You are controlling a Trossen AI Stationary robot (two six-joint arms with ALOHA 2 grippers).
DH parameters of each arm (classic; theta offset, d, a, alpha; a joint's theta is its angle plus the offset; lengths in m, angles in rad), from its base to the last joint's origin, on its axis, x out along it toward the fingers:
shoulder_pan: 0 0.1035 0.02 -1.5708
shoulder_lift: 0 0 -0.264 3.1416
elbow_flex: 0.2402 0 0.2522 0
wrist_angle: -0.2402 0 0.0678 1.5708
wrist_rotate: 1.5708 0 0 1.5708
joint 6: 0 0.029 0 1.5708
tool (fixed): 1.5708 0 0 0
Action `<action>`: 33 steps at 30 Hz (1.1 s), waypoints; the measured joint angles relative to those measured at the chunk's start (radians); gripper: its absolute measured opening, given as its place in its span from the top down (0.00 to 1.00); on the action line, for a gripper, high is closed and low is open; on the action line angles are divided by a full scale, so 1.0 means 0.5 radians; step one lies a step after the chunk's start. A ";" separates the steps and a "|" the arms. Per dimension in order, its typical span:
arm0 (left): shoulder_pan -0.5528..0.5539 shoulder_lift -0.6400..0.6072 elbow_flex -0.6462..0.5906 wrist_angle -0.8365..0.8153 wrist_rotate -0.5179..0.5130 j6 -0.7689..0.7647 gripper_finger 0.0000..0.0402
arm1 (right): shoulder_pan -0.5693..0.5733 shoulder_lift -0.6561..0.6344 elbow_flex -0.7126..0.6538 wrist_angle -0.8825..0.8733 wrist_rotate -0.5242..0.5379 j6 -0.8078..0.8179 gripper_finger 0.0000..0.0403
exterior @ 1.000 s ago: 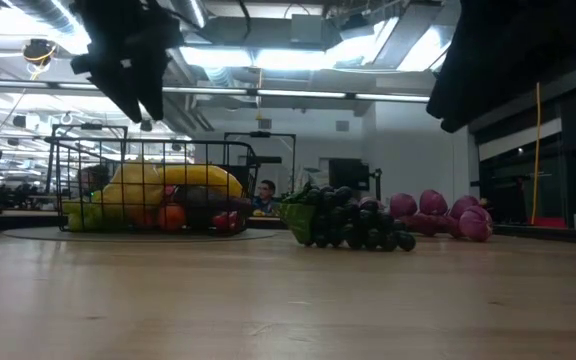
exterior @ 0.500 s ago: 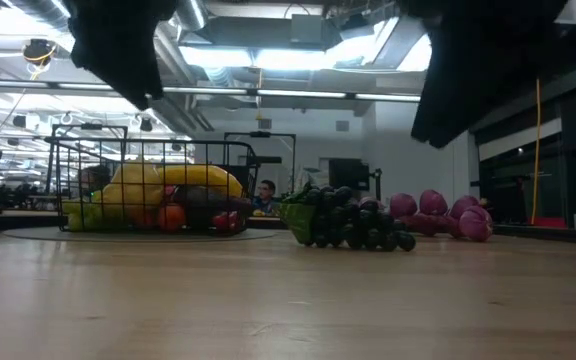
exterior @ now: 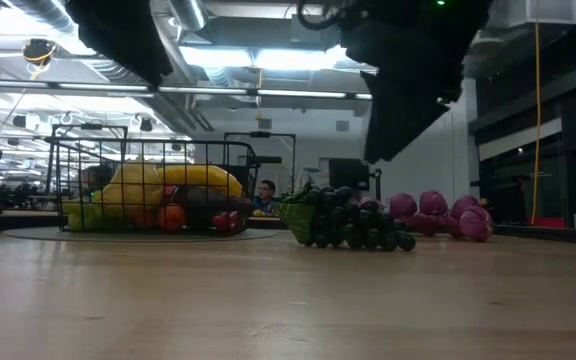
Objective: Build produce basket
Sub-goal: Put the black grapes into the wire basket
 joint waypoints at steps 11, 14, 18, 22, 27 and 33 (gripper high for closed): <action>0.007 -0.432 0.000 -0.297 -0.091 0.218 0.41 | -0.128 0.000 -0.021 0.097 -0.012 -0.259 0.45; 0.028 -0.614 0.000 -0.331 -0.061 0.338 0.41 | -0.189 0.000 -0.091 0.110 -0.068 -0.366 0.45; 0.037 -0.804 0.000 -0.321 -0.051 0.480 0.41 | -0.287 0.002 -0.223 0.218 -0.301 -0.386 0.45; 0.038 -0.960 -0.048 -0.268 0.037 0.615 0.41 | -0.334 0.002 -0.279 0.323 -0.410 -0.367 0.45; 0.038 -1.226 -0.343 -0.011 0.175 0.726 0.41 | -0.343 0.002 -0.280 0.429 -0.386 -0.454 0.45; 0.038 -1.615 -0.897 0.599 0.222 0.940 0.41 | -0.342 0.002 -0.279 0.541 -0.379 -0.536 0.45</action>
